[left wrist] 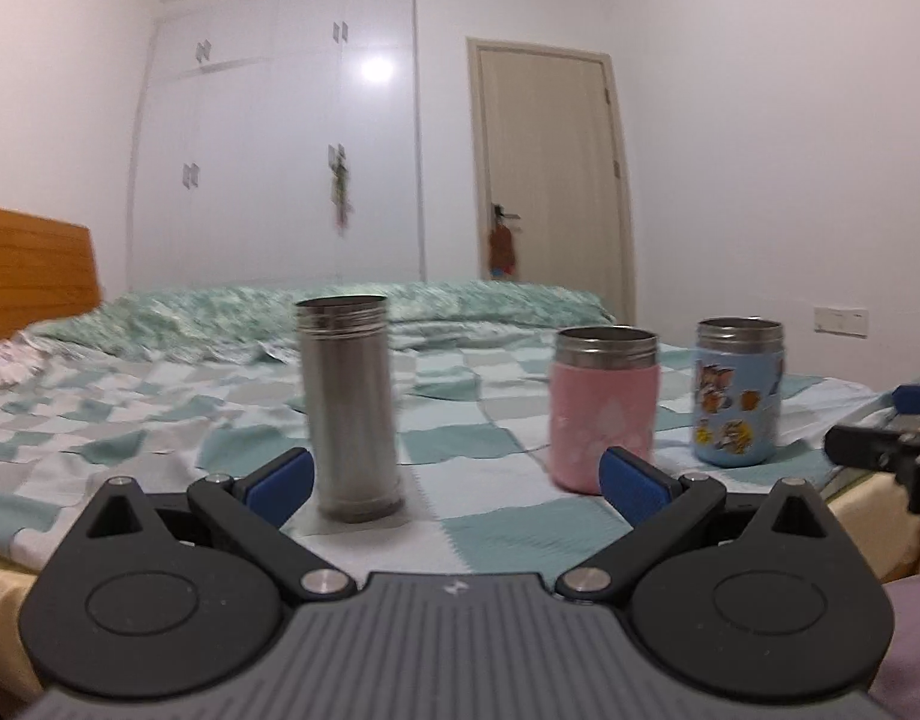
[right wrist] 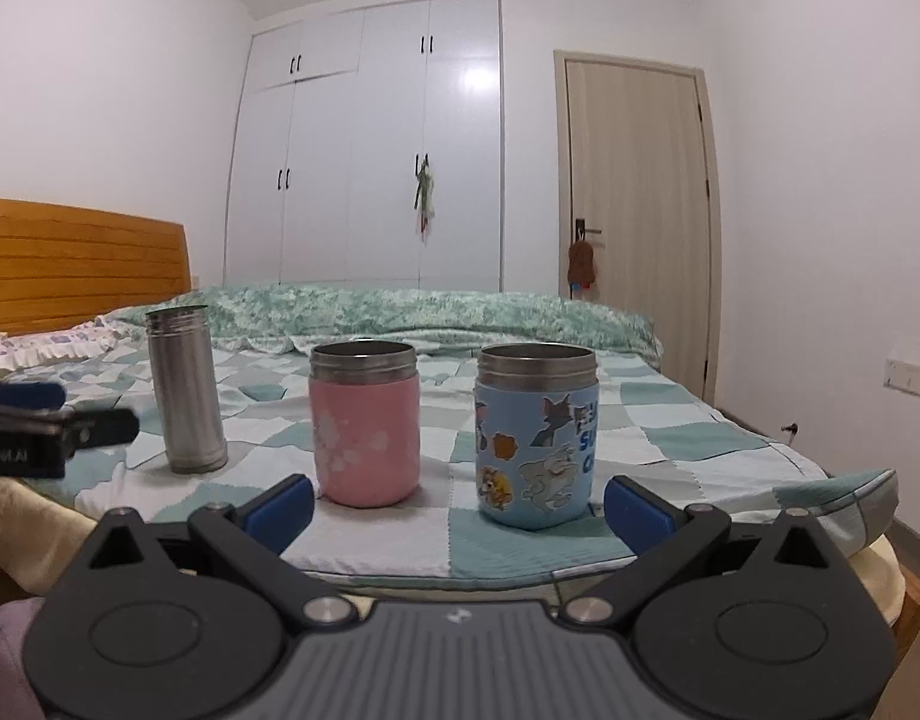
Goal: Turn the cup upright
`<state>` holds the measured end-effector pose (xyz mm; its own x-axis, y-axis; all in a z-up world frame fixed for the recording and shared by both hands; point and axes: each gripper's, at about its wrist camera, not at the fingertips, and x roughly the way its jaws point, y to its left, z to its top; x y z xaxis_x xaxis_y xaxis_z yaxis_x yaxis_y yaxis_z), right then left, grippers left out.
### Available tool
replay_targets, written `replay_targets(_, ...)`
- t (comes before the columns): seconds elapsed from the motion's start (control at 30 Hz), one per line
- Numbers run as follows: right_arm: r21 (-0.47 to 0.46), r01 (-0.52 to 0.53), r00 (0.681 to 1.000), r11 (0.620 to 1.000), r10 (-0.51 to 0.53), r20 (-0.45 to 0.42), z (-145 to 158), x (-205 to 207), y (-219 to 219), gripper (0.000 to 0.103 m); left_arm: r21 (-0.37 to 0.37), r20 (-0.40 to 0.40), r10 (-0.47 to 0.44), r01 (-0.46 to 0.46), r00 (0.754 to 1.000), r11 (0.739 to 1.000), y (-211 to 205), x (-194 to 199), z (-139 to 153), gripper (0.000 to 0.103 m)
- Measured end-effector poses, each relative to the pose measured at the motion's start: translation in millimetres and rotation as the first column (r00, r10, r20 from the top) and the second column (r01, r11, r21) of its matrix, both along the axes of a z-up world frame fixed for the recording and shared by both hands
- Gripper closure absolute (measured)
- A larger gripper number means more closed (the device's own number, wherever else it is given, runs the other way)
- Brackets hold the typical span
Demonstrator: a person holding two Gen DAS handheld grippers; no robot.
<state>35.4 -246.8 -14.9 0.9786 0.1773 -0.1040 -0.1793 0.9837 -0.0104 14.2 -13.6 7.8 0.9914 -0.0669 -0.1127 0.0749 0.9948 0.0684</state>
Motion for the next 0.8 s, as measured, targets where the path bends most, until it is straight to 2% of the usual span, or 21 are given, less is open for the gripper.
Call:
replay_targets(0.17, -0.047, 0.008, 0.999, 0.999, -0.006, 0.040, -12, -4, 9, 0.000, 0.000, 0.012, 0.025, -0.025, 1.000, 1.000, 2, -4, -19, 0.000)
replay_targets(0.37, -0.081, 0.001, 0.999, 0.997, 0.003, 0.054, -18, -6, 16, 0.000, 0.005, 0.021, 0.027, -0.027, 0.999, 1.000, 3, -4, -23, 0.000)
replay_targets(0.8, -0.064, -0.003, 0.998, 0.998, 0.007, 0.058, -19, -9, 12, 0.000, 0.007, 0.021, 0.018, -0.018, 1.000, 1.000, -1, -5, -24, 0.000)
